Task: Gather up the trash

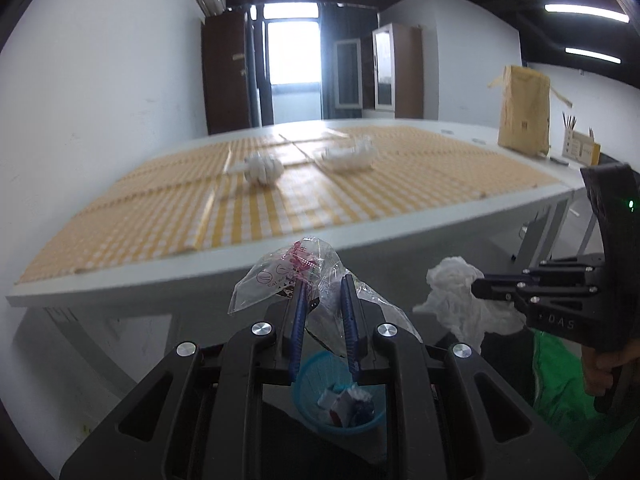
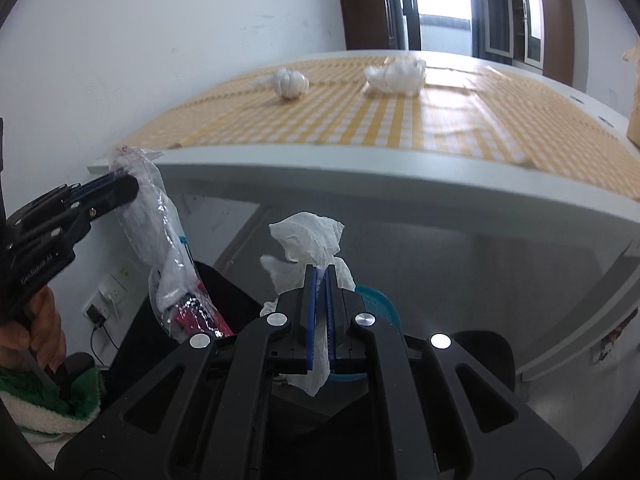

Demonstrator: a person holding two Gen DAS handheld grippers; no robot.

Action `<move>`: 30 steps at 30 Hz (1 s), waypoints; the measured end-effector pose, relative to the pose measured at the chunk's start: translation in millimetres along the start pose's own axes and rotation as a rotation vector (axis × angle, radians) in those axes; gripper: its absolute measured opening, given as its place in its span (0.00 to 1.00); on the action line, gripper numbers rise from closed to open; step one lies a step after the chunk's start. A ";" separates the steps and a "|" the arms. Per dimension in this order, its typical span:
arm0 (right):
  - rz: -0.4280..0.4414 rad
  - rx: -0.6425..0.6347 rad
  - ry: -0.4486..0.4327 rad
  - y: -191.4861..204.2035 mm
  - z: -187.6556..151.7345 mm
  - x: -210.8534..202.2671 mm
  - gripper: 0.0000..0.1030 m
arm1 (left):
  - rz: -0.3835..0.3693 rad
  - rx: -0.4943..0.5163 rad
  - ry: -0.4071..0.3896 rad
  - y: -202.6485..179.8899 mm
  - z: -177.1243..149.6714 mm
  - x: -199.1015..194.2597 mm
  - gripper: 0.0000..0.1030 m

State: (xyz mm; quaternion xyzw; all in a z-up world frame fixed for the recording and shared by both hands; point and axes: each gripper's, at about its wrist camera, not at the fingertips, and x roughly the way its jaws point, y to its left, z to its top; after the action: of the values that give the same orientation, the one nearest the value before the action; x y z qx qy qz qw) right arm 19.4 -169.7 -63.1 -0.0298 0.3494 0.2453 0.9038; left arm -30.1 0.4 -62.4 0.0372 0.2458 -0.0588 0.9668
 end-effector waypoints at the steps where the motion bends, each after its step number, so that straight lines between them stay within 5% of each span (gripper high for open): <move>1: 0.000 0.008 0.017 -1.8 -4.2 7.6 0.04 | 0.002 0.004 0.012 -1.7 -5.4 4.5 0.16; 23: -0.019 0.116 0.307 -35.5 -49.8 159.3 0.04 | 0.007 0.055 0.287 -2.0 -81.8 145.0 0.16; 30: -0.017 0.180 0.383 -49.8 -54.7 202.6 0.04 | 0.004 -0.024 0.416 10.2 -92.4 197.2 0.16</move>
State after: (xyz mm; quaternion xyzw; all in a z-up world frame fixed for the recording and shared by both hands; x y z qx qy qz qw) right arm 137.5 -140.1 -241.2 0.0019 0.5352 0.1955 0.8218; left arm 99.8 0.9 -237.5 0.0376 0.4407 -0.0447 0.8958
